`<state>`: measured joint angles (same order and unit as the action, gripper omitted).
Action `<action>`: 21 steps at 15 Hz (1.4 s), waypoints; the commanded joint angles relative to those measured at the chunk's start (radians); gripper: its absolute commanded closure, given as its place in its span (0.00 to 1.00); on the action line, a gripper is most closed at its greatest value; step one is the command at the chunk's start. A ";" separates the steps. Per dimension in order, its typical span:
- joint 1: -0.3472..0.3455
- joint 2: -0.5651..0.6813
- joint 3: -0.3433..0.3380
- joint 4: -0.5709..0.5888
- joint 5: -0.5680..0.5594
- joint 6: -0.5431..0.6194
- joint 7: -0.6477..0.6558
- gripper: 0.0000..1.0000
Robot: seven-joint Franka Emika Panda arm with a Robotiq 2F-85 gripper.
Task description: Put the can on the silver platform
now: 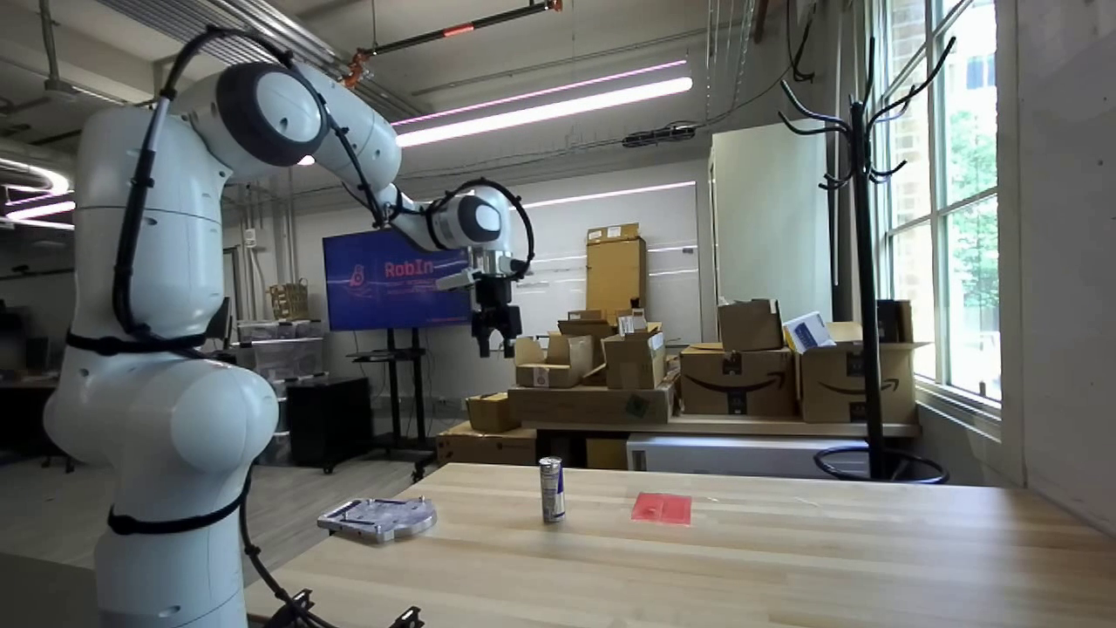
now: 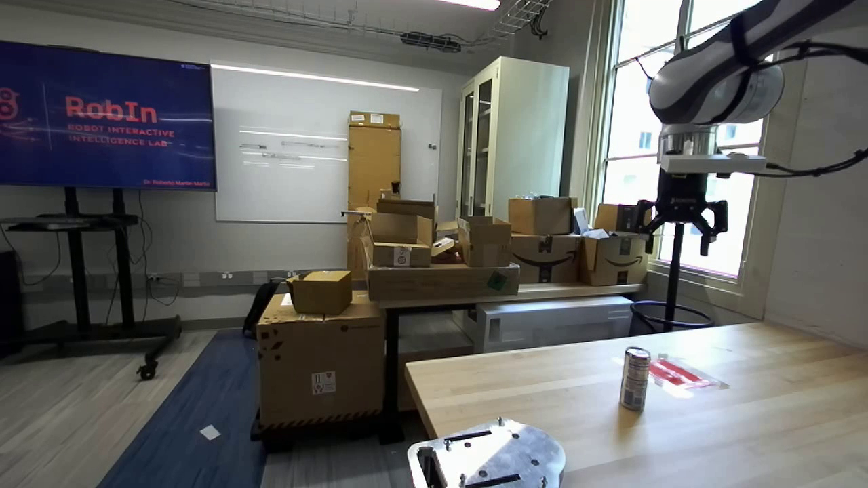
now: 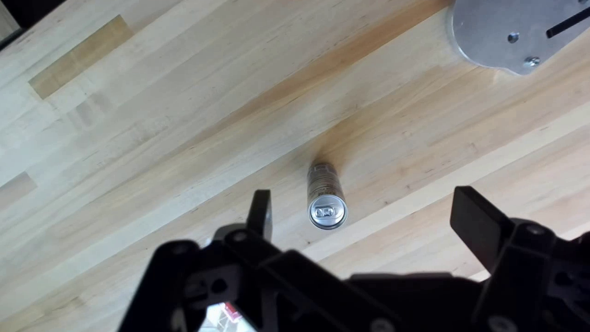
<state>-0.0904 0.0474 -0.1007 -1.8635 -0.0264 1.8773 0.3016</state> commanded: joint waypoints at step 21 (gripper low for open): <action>-0.064 0.612 -0.025 0.390 0.095 0.182 -0.137 0.00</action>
<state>-0.1409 0.6153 -0.1321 -1.5176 0.0690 2.0533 0.1956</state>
